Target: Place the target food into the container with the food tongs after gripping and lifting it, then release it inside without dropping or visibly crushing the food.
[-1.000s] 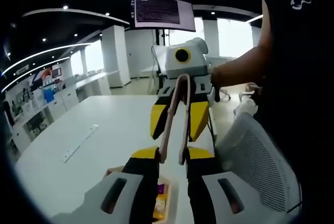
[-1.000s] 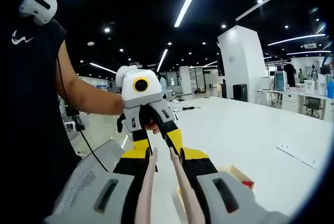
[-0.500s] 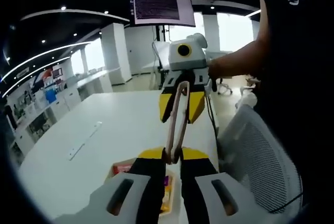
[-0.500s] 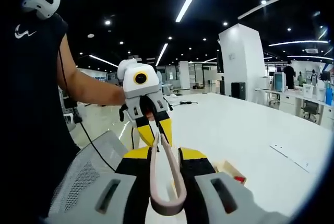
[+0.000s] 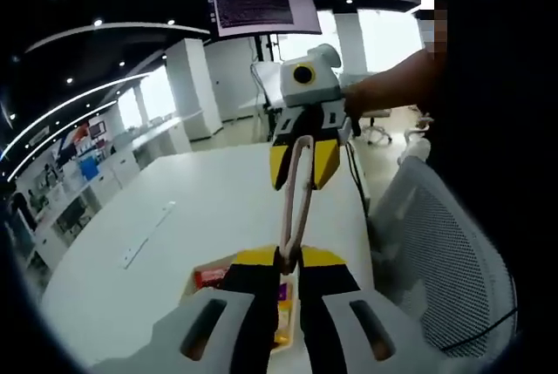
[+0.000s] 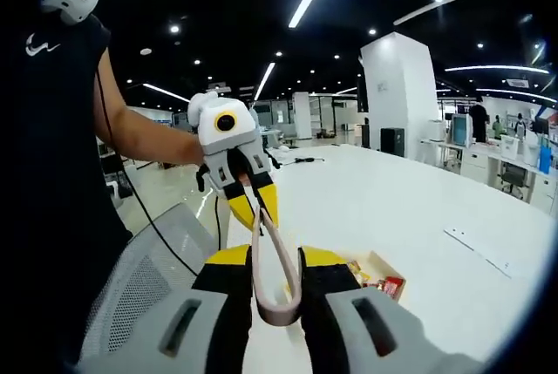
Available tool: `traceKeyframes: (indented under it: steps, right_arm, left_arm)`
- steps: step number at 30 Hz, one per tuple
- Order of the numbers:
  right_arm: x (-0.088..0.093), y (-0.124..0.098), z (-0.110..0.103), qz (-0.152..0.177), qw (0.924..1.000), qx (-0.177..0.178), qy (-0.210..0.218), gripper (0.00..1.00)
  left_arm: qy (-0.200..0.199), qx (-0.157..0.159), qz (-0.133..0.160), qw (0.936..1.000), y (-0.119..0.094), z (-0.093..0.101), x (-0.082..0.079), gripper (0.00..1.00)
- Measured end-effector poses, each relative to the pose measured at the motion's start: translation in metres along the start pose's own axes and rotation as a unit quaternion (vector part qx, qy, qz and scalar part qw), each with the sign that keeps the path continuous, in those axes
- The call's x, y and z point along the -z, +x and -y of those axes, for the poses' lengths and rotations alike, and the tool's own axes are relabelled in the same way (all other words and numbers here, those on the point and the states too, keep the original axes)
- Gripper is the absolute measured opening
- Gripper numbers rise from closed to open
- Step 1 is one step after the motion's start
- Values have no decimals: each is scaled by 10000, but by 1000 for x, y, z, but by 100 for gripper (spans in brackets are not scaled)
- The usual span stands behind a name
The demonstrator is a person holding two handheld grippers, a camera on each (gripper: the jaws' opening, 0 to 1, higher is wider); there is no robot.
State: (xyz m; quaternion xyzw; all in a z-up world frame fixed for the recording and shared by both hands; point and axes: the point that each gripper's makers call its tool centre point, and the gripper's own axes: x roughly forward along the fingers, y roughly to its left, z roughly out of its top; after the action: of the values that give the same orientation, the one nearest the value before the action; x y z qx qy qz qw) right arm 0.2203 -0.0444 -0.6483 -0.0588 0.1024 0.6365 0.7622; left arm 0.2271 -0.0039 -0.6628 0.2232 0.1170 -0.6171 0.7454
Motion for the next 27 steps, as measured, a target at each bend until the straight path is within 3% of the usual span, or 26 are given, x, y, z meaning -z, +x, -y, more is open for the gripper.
traceKeyframes:
  steps: [7,10,13,27]
  right_arm:
    - [26,1,-7,-215,9996,101,-180,19]
    - [44,3,-12,-427,9991,39,53,18]
    - [57,7,-14,-485,9988,50,-105,18]
    - [102,17,-6,-940,9953,156,177,20]
  left_arm:
    - [257,-116,-126,9995,9,12,19,2]
    - [345,-106,-185,9992,15,18,30,2]
    - [394,-70,-323,9987,21,25,45,1]
    - [233,-70,-547,9982,42,31,89,1]
